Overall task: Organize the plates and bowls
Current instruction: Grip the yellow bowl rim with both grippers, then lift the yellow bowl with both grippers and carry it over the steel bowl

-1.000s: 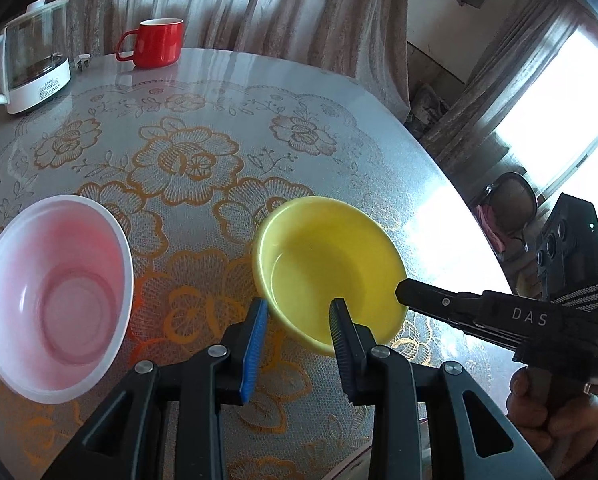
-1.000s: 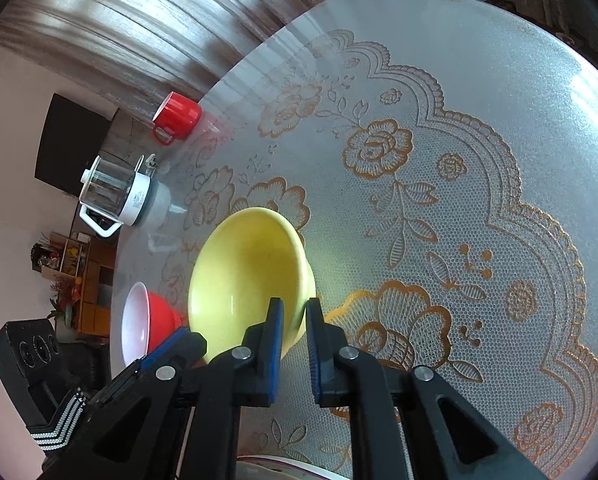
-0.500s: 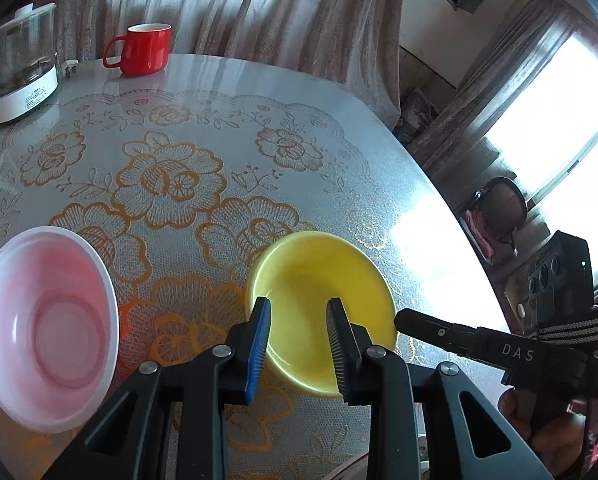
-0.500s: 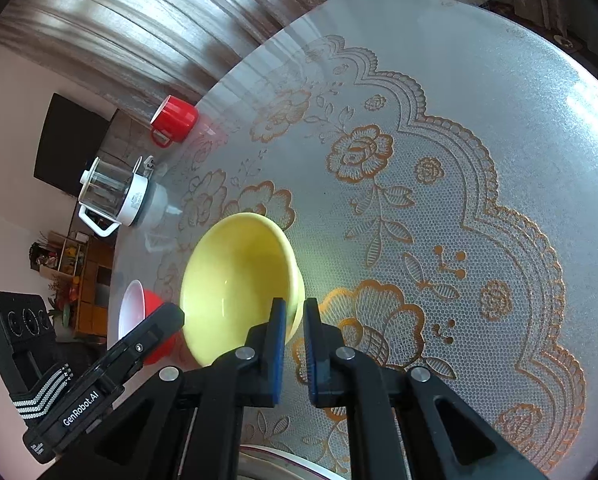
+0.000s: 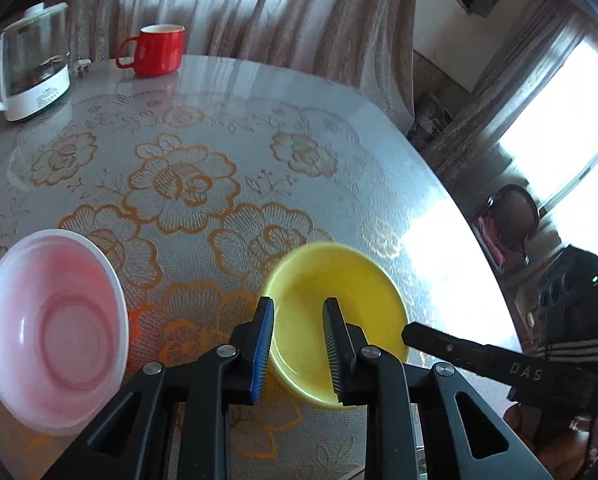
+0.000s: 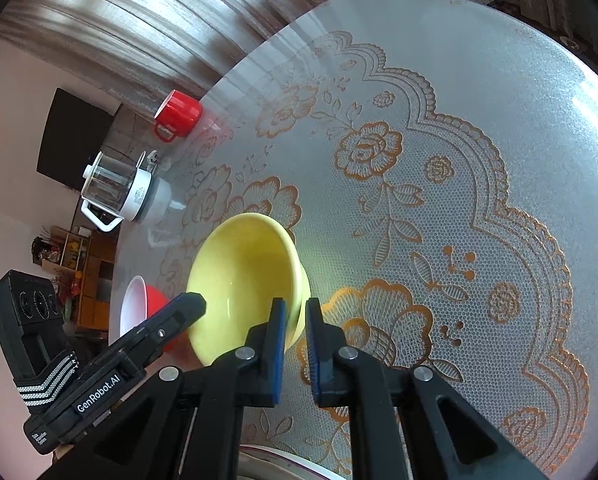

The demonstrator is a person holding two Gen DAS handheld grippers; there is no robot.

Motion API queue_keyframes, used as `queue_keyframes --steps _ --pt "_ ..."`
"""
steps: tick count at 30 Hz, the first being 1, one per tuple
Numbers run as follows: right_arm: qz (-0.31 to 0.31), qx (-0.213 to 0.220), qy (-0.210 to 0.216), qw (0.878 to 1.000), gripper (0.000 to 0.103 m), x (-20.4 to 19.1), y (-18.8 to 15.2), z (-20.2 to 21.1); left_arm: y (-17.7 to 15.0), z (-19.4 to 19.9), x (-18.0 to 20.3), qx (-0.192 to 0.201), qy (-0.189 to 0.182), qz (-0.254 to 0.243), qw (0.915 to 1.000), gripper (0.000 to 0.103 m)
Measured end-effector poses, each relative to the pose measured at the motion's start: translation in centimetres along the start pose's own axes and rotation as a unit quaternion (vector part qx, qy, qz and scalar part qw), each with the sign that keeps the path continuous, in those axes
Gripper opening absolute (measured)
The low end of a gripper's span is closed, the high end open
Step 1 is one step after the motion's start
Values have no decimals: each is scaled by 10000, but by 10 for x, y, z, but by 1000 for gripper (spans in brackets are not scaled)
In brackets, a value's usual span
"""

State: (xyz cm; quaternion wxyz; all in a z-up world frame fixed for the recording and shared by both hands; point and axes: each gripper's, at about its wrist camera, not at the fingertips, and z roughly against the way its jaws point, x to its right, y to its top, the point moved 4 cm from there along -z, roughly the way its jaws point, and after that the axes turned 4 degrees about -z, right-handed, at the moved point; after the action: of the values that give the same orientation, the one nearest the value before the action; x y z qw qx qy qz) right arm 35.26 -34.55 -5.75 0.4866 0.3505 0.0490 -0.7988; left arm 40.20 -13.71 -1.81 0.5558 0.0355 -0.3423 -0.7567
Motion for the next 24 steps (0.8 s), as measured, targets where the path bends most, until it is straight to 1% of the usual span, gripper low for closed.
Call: queue_keyframes --steps 1,3,6,8,11,13,14,16,19,24 --pt "-17 24 -18 10000 10 1 1 0 2 3 -2 -13 -16 64 10000 25" --pt "-18 40 -32 10000 10 2 1 1 3 3 -4 -146 -51 38 9999 25" --pt "-43 37 -9 10000 10 1 2 0 1 -5 -5 -338 236 -110 9991 25" --pt "-27 40 -29 10000 10 0 2 0 -4 -13 -6 -469 301 -78 9984 25" --pt "-39 35 -35 10000 10 1 3 0 -10 -21 -5 -545 323 -81 9980 25" --pt "-41 42 -69 10000 10 3 3 0 -13 -22 -3 -556 298 -133 9979 24" --pt "-47 47 -82 9999 10 4 4 0 -14 -21 -1 -526 268 -191 9981 16" --pt "-20 48 -95 9999 8 4 3 0 -17 -17 3 -462 298 -281 9981 11" --pt "65 43 -146 9999 8 3 0 2 -22 -12 1 -447 240 -173 9986 10" --pt "58 34 90 9999 8 -1 -9 13 -30 2 -5 -476 107 55 9988 9"
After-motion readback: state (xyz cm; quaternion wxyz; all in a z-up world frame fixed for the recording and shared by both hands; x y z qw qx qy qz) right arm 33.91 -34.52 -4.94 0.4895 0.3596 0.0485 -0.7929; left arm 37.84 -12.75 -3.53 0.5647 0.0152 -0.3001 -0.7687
